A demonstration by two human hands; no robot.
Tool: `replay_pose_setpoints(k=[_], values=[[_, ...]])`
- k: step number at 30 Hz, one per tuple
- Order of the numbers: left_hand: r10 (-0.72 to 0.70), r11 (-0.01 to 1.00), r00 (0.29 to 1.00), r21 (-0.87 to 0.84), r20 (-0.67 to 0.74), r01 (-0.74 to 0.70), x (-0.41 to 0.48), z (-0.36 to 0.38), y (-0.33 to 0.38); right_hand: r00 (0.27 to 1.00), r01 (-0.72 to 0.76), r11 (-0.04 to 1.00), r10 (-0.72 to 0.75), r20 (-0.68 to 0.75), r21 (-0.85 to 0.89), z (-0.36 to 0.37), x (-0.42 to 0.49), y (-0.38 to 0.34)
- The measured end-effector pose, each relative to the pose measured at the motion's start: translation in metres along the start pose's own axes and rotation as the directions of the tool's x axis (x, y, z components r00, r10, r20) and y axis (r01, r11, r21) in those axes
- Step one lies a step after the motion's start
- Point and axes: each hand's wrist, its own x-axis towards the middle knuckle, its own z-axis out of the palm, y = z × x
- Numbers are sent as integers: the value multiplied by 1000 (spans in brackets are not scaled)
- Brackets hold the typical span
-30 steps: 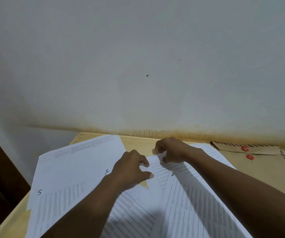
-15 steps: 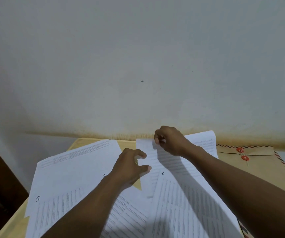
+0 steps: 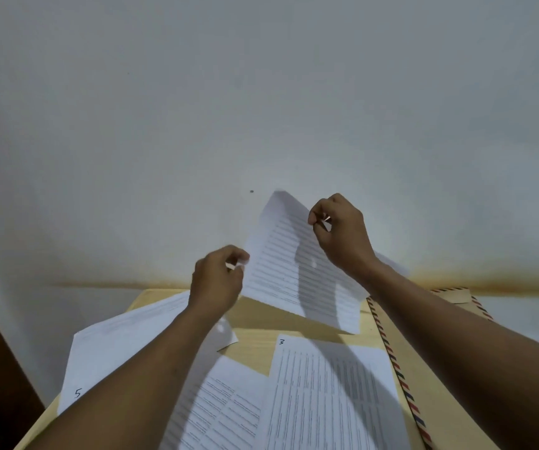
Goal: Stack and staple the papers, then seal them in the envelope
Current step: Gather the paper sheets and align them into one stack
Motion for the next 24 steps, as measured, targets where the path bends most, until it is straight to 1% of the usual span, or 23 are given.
replay_pose_setpoints(k=[3, 6, 8, 11, 13, 15, 17, 19, 22, 24], values=[[71, 996, 987, -37, -145, -77, 3, -18, 26, 996, 33, 999, -31, -80, 13, -20, 1, -16], [108, 990, 973, -70, -206, -125, 1, -36, 51, 994, 27, 999, -22, -106, 41, -34, 0, -30], [87, 986, 972, -118, -220, -115, -3, -48, 60, 995, -30, 997, 37, -95, 75, -40, -1, -36], [1, 976, 976, -214, -219, -49, -8, -65, 58, 987, -131, 982, 141, -71, 134, -46, -6, -41], [-59, 954, 977, -301, -207, -6, -13, -74, 53, 980, -172, 972, 185, -73, 159, -49, -7, -46], [-85, 930, 982, -367, -171, 17, -18, -81, 51, 972, -204, 958, 222, -72, 199, -50, -6, -52], [-78, 925, 985, -379, -154, 14, -23, -86, 50, 965, -244, 933, 260, -29, 266, -48, -6, -59], [-74, 934, 981, -356, -180, 5, -25, -90, 48, 956, -288, 901, 290, 41, 326, -43, -8, -63], [-107, 941, 969, -337, -224, 26, -24, -102, 40, 936, -351, 877, 325, 134, 327, -32, -14, -60], [-133, 945, 969, -321, -210, 60, -27, -111, 31, 899, -418, 864, 349, 265, 282, -22, -21, -57]])
